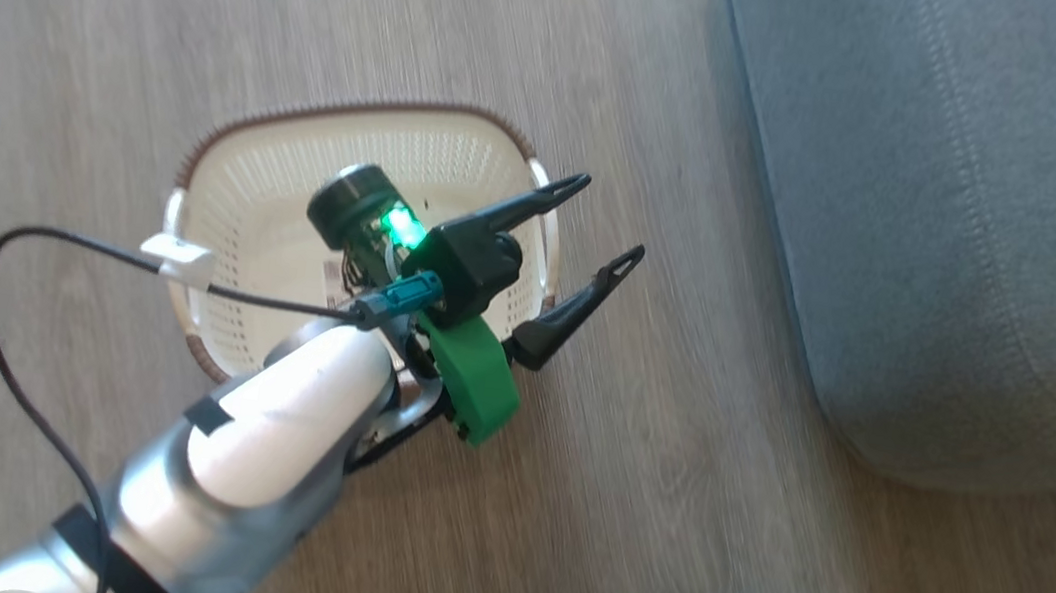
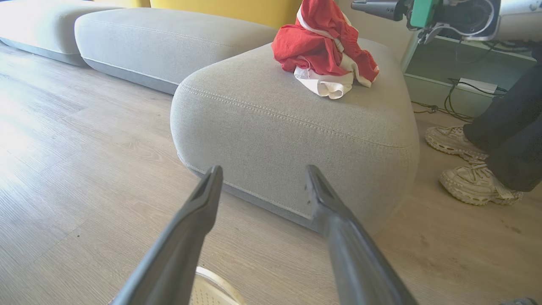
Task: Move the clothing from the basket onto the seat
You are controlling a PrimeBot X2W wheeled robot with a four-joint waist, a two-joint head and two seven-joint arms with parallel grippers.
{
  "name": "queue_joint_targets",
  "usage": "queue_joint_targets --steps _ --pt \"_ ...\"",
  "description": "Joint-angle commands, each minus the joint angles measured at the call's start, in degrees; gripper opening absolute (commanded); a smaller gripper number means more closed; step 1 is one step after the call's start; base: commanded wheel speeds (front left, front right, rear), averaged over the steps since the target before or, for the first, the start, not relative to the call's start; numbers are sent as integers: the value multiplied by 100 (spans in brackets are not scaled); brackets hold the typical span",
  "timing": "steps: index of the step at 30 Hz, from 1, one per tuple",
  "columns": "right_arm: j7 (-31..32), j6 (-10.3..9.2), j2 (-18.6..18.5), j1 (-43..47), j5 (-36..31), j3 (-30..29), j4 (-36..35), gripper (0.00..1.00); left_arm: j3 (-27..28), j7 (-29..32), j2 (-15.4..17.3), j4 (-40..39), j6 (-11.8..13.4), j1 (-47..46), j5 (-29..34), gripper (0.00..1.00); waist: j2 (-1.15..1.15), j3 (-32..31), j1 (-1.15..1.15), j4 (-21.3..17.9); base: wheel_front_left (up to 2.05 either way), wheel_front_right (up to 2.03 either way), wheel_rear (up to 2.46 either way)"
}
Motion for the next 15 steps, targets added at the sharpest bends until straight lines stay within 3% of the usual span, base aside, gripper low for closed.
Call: queue_joint_targets --steps 1,15 --pt "-52 -2 -33 298 100 120 -348 100 233 -68 -48 -122 36 86 -46 100 0 -338 0 63 0 0 0" --pt "-53 -2 454 1698 124 162 -1314 100 671 -70 -420 -5 7 612 36 100 0 -1223 0 430 0 0 0"
